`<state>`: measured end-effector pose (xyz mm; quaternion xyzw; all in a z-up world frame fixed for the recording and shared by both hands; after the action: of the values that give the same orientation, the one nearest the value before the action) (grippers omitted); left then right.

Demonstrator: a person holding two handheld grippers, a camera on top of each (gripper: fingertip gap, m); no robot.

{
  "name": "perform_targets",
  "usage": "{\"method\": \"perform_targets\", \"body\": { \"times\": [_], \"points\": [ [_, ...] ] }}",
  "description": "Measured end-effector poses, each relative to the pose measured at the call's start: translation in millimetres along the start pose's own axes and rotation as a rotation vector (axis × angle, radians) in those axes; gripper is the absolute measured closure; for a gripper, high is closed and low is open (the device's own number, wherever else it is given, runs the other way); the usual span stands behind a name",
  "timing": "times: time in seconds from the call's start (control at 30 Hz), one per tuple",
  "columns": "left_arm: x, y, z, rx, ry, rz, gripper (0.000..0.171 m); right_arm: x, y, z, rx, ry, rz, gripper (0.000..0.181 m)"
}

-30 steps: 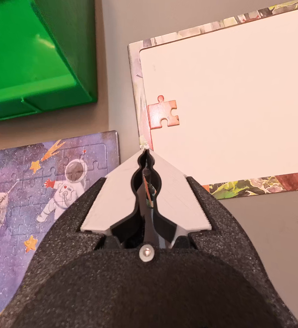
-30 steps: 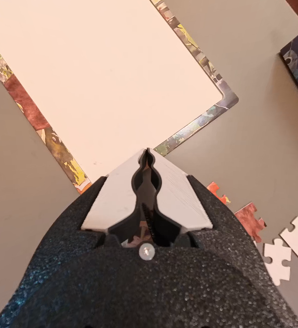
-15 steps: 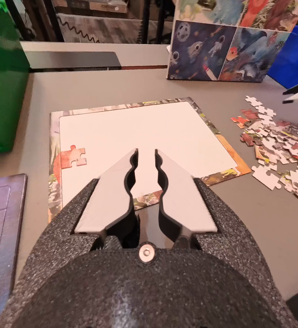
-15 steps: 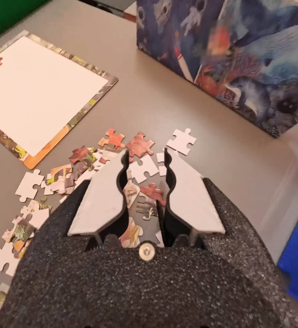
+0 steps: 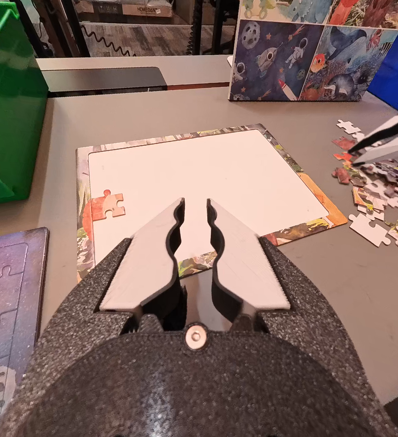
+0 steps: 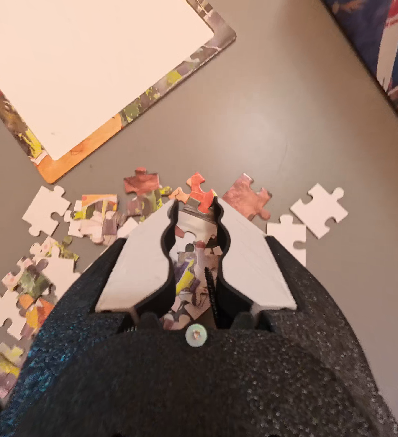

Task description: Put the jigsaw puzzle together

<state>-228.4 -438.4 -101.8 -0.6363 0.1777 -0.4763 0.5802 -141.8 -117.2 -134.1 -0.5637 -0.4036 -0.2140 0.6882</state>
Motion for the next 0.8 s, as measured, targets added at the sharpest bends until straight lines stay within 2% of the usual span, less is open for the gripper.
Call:
{"method": "perform_targets", "body": {
  "times": [0.13, 0.23, 0.4, 0.57, 0.67, 0.77, 0.8],
  "points": [
    [-0.3, 0.2, 0.5, 0.000, 0.007, -0.003, 0.154, 11.8, 8.9, 0.3, -0.051, -0.030, 0.053, 0.144],
    [0.0, 0.1, 1.8, -0.010, 0.007, -0.001, 0.154, 10.2, 10.8, 2.5, -0.017, 0.014, 0.015, 0.145],
    [0.9, 0.7, 1.1, -0.004, 0.008, -0.002, 0.154, 10.4, 13.3, -5.6, -0.004, -0.031, 0.010, 0.149],
    [1.3, 1.3, 0.9, -0.002, 0.008, -0.005, 0.154, 22.4, 24.5, -10.0, 0.032, -0.044, -0.064, 0.151],
    [1.6, 1.8, 1.4, -0.003, 0.011, -0.007, 0.154, 25.2, 27.6, -6.7, 0.026, -0.072, -0.063, 0.164],
    [1.2, 2.4, 1.0, -0.001, 0.013, -0.010, 0.154, 37.7, 26.3, 2.7, 0.043, -0.008, -0.033, 0.181],
    [1.0, 2.7, 0.9, 0.001, 0.014, -0.013, 0.154, 42.0, 25.0, 3.1, 0.035, -0.019, -0.020, 0.181]
  ]
}}
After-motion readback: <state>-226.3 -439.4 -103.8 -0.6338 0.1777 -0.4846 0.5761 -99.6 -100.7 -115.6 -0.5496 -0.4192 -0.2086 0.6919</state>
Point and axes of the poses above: each gripper's, where its closed fingertips meet, x back along the fingers, y out of its underside, z = x × y across the jaws, the point moved 6 cm from there along x, back along the fingers, and after that the axes turned 7 degrees about y, right-handed, at the moved point
